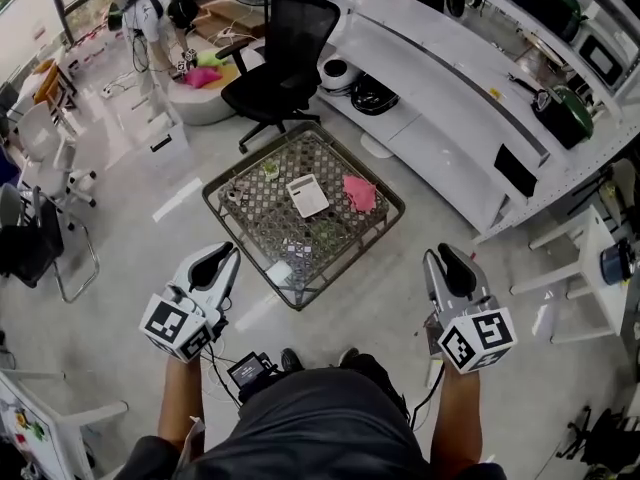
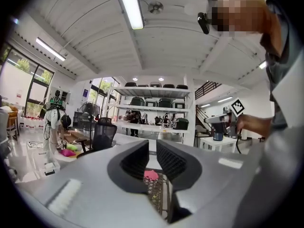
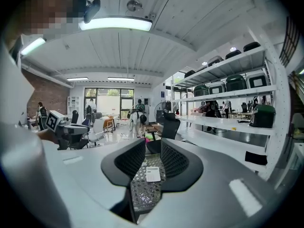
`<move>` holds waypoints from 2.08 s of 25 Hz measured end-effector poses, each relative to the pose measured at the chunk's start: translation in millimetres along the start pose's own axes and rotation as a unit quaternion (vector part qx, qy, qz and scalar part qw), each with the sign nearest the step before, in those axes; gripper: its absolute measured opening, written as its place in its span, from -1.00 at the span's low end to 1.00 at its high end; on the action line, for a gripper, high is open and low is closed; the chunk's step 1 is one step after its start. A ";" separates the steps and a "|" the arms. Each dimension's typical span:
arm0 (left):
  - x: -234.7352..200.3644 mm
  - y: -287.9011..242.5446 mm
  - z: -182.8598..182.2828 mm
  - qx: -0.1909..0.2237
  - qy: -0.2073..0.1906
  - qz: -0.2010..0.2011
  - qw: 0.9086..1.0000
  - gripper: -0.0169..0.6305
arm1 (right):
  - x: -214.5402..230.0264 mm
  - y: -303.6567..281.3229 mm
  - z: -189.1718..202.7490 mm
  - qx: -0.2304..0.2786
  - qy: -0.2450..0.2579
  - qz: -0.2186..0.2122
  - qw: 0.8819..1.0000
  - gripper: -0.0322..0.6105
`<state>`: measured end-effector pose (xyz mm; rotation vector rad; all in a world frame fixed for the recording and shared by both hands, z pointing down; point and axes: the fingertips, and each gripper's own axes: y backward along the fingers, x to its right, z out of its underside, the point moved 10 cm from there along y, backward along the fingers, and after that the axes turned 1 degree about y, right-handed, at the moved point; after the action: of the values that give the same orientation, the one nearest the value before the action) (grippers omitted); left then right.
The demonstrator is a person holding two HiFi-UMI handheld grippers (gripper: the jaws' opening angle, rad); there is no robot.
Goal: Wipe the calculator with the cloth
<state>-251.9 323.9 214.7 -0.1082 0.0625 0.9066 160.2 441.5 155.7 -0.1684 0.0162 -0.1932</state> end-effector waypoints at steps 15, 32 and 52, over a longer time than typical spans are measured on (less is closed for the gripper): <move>-26.7 -10.1 13.3 -0.009 -0.001 -0.044 0.999 -0.76 | 20.4 -76.0 4.3 -0.003 -0.016 -0.053 0.998 -0.65; 7.1 -67.8 0.4 -0.040 0.000 -0.175 0.984 -0.76 | 115.6 -195.7 8.7 -0.007 -0.030 -0.174 0.984 -0.65; 39.2 -129.2 -16.7 -0.070 -0.018 -0.218 0.973 -0.76 | 185.3 -245.4 22.6 -0.004 -0.055 -0.216 0.975 -0.65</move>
<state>-126.1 273.5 202.9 -0.2275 -0.0590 0.4719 296.2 172.2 219.3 -0.1892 -0.1304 -0.6184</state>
